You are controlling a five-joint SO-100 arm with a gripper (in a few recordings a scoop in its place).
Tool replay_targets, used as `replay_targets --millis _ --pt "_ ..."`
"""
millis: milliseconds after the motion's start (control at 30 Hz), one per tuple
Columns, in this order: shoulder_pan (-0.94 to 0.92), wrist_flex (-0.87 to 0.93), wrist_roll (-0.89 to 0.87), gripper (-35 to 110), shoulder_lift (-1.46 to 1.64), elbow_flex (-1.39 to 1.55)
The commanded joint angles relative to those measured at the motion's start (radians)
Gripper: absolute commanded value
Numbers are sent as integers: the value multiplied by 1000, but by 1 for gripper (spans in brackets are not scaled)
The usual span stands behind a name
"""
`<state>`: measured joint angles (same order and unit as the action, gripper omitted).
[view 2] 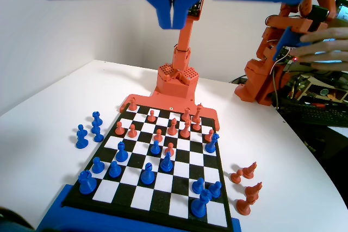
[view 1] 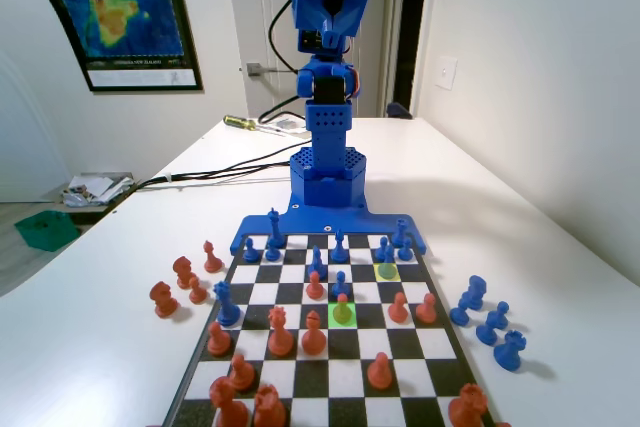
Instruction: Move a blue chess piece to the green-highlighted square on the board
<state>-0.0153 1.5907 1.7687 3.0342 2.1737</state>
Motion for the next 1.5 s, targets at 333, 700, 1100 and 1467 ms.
replay_targets --millis 333,700,1100,1467 --pt "-5 -17 5 1 20 5" --pt "-12 -17 5 9 20 5" --pt "25 -21 14 3 -51 -38" --pt "23 -133 -55 2 -448 -253"
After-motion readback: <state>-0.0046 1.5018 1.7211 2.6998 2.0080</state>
